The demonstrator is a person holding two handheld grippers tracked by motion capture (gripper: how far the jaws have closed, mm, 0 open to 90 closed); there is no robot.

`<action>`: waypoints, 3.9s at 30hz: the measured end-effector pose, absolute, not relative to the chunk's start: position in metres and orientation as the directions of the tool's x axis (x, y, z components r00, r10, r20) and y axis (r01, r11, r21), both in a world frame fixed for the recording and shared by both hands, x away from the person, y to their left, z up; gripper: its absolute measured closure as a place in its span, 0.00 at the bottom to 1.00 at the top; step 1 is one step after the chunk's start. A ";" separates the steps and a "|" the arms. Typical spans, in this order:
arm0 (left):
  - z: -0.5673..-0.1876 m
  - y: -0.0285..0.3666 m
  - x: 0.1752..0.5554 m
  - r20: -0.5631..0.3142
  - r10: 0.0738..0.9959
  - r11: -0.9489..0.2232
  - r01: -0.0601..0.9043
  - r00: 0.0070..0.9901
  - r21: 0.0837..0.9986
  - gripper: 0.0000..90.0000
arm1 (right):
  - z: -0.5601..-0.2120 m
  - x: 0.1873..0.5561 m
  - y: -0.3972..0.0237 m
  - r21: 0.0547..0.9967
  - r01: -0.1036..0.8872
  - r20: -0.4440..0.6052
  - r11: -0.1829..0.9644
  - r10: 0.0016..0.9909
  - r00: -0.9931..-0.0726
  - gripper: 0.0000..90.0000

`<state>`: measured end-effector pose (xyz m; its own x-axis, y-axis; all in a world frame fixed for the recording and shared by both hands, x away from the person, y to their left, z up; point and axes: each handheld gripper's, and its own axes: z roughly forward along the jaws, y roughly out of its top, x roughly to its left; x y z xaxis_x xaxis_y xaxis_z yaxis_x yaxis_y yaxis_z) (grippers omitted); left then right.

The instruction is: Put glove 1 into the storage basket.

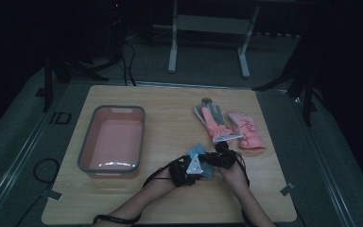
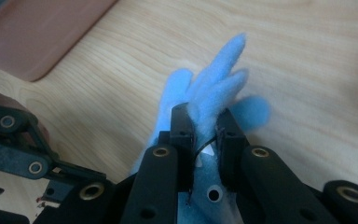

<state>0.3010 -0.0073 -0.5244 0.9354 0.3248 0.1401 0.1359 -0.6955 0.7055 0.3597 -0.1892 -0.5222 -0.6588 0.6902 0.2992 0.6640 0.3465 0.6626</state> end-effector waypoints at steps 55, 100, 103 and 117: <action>-0.431 0.135 0.304 0.282 0.515 -0.710 0.218 0.809 0.670 0.87 | -0.428 0.400 -0.035 0.774 0.495 0.265 0.393 0.509 -0.819 0.91; -0.482 0.225 0.337 0.193 0.575 -0.750 0.418 0.795 0.512 0.87 | -0.486 0.439 0.088 0.633 0.599 0.357 0.491 0.501 -0.788 0.75; -0.486 0.226 0.342 0.184 0.581 -0.750 0.434 0.793 0.499 0.87 | -0.483 0.438 0.088 0.642 0.584 0.311 0.496 0.527 -0.790 0.66; -0.492 0.227 0.347 0.128 0.600 -0.742 0.489 0.790 0.459 0.58 | -0.476 0.435 0.069 0.670 0.594 0.327 0.446 0.540 -0.775 0.47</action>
<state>0.3466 0.2270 -0.4918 0.7896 0.6001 0.1285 0.4892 -0.7419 0.4585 0.4347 0.0694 -0.4765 -0.7752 0.5404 0.3272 0.5935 0.4457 0.6701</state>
